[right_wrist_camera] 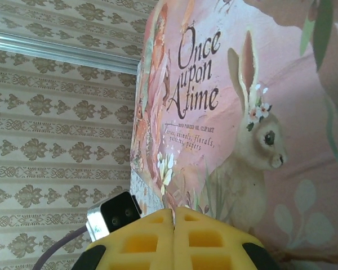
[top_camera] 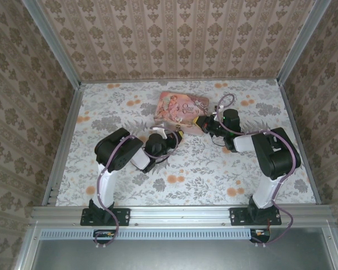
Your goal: Unlock a padlock with a key
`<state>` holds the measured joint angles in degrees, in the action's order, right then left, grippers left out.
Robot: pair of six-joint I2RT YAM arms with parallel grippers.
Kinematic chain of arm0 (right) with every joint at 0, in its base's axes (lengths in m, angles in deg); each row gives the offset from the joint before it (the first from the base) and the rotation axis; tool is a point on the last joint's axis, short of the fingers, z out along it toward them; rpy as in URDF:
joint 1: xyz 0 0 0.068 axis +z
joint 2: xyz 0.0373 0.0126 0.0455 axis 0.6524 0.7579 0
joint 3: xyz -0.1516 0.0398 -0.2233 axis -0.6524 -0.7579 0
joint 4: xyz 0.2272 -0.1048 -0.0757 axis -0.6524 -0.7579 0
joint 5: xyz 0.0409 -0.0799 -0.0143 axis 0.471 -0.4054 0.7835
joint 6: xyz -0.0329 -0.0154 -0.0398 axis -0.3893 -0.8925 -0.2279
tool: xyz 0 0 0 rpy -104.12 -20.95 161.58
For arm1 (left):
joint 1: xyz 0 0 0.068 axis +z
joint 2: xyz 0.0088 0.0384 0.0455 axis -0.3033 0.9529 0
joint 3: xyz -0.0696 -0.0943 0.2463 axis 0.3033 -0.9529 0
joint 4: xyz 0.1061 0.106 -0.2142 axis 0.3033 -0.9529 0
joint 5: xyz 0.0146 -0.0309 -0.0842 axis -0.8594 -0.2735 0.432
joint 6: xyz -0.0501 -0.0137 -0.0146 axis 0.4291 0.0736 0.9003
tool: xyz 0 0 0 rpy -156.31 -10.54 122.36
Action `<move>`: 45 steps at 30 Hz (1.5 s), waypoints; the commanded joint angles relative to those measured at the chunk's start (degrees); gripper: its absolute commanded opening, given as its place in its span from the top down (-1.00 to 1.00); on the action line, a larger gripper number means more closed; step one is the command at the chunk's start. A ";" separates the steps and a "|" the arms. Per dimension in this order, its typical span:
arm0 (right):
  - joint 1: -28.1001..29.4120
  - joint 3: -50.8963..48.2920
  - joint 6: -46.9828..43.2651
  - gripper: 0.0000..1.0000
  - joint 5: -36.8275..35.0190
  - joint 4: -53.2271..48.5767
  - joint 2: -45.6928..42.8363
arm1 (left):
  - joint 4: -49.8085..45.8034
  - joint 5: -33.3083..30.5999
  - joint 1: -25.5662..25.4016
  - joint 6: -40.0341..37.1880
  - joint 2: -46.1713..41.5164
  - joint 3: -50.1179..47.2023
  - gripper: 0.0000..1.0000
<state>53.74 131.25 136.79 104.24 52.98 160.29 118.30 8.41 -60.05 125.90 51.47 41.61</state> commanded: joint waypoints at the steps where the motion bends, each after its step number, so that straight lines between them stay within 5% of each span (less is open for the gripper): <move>1: -0.04 -1.94 -0.24 1.00 0.98 -6.20 -3.77 | -3.75 0.05 0.91 0.99 -3.52 -2.25 1.00; 15: 1.23 -16.07 0.02 1.00 2.40 -8.78 -23.39 | -19.91 0.07 -1.30 5.79 -15.23 -7.09 1.00; 24: 7.30 -28.91 -0.83 1.00 -2.98 -11.26 -36.53 | -18.43 4.01 -3.10 13.50 -14.52 -9.10 1.00; 45: 6.14 -27.11 -4.64 1.00 0.21 -5.70 -27.06 | -18.08 2.41 -9.73 18.64 -16.74 -10.79 1.00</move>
<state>60.04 104.30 131.90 103.25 42.31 132.38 102.65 10.47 -69.01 142.18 35.45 31.99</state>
